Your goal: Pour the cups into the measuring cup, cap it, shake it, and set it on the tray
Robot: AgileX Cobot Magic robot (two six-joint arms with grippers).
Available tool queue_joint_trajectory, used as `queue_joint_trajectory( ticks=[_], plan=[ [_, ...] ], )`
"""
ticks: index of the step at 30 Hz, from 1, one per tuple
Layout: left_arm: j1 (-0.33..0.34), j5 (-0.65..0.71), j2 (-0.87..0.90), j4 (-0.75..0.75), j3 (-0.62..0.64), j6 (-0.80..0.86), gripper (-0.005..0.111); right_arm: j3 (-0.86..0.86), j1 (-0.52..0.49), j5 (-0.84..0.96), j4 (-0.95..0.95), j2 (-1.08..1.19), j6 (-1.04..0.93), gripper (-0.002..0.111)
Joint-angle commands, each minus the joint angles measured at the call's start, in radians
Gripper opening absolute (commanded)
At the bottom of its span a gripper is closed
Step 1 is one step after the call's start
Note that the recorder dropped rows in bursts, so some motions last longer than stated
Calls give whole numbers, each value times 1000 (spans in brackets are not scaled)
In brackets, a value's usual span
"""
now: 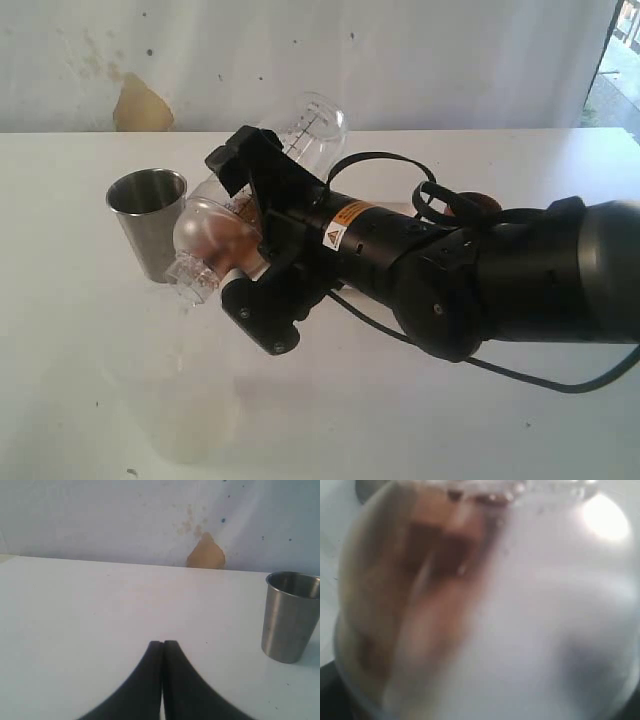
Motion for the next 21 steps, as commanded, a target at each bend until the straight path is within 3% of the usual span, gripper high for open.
queue_joint_trajectory(
  ticks=[1, 21],
  plan=[
    [0, 0, -5, -5, 7, 3, 0, -13, 0, -59, -1, -8, -4, 0],
    [0, 0, -5, -5, 7, 3, 0, -13, 0, -67, -16, -8, -75, 0]
  ],
)
